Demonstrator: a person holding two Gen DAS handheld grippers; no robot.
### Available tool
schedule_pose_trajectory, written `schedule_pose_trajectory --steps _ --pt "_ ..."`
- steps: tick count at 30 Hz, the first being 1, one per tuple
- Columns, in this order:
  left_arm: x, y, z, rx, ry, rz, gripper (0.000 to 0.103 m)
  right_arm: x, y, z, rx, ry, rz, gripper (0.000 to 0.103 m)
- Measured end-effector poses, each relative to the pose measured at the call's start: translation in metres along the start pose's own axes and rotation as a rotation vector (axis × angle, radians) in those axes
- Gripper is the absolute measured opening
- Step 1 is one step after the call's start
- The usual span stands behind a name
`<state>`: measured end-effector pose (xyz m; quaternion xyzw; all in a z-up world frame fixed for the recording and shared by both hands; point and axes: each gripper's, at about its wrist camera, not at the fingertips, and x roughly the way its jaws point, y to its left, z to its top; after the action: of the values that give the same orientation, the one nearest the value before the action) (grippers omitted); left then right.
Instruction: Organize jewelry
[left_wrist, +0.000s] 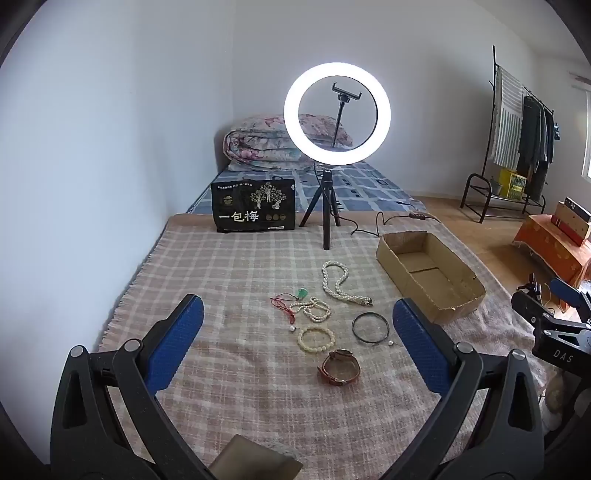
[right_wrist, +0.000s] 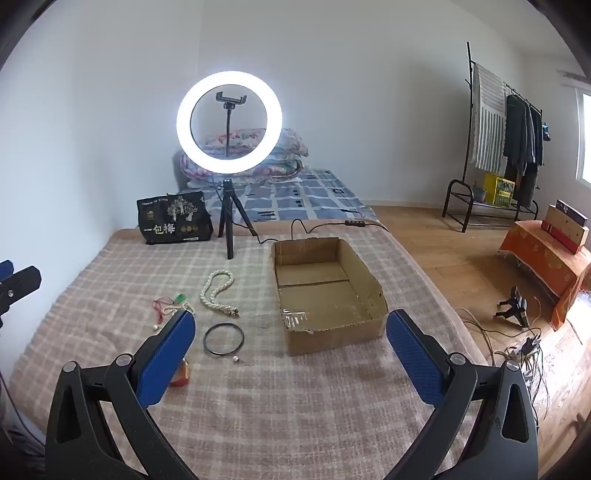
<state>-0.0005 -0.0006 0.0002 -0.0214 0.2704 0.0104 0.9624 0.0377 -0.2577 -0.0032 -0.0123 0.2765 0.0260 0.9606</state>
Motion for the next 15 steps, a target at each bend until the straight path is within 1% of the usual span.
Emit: schedule_pose_trajectory --steps 8,9,10,11,15 --pt "0.003 -0.004 0.004 0.007 0.004 -0.008 0.103 0.001 0.001 0.0 -0.016 0.01 -0.006 0.103" --pt "0.004 -0.006 0.004 0.008 0.004 -0.009 0.103 0.0 0.006 0.002 -0.015 0.009 0.0 0.103" --pt "-0.002 -0.002 0.003 0.01 -0.003 -0.009 0.103 0.0 0.006 0.003 -0.017 0.01 -0.001 0.103" --pt "-0.004 0.007 0.003 -0.02 -0.01 -0.001 0.103 0.0 0.006 0.003 -0.018 0.009 -0.004 0.103" --pt "-0.006 0.01 0.005 -0.013 -0.015 0.0 0.103 0.001 0.001 0.0 -0.013 0.001 -0.002 0.103"
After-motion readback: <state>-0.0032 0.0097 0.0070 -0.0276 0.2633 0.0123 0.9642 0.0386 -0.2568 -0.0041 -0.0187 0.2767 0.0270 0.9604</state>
